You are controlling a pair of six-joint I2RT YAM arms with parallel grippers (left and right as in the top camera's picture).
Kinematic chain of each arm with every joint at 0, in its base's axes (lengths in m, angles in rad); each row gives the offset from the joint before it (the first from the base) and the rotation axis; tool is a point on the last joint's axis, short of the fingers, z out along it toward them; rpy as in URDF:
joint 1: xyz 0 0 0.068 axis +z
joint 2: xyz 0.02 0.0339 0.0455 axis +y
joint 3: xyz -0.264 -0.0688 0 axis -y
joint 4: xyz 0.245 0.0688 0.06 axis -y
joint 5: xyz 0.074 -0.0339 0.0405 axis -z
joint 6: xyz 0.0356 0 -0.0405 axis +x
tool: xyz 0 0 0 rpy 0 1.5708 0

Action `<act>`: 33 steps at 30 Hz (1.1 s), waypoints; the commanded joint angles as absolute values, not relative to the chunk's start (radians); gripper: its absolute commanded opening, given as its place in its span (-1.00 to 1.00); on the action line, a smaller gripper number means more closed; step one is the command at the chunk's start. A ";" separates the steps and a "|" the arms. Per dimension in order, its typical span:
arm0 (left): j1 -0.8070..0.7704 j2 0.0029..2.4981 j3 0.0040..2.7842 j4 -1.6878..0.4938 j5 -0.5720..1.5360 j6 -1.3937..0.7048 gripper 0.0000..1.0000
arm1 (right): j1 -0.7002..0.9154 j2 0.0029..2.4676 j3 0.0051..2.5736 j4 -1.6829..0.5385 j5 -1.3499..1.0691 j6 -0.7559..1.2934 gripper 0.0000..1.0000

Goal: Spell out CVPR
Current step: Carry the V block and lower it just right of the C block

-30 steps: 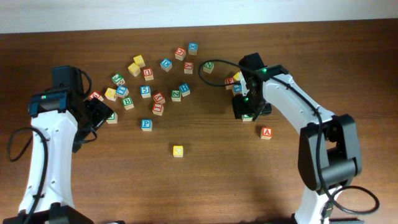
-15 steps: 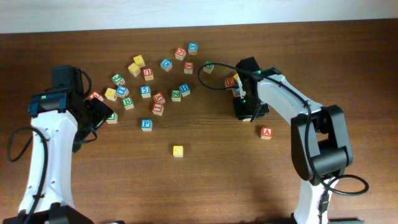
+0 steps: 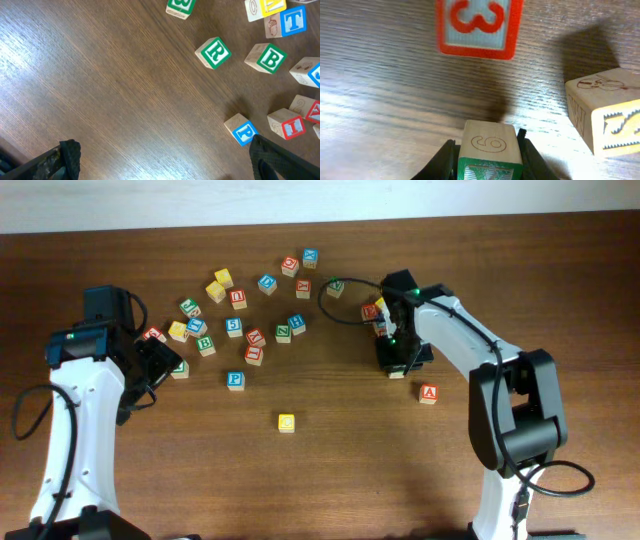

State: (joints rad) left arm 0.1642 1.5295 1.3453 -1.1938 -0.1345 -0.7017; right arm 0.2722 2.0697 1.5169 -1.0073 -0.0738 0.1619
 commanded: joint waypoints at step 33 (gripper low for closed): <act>0.165 1.528 1.341 -1.195 -0.138 -0.718 0.98 | 0.813 1.989 1.327 -0.774 -0.035 0.802 -0.51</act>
State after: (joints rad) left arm 0.1642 1.5295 1.3453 -1.1931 -0.1349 -0.7017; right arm 0.8051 1.9659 1.3327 -0.7773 -0.0486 0.7906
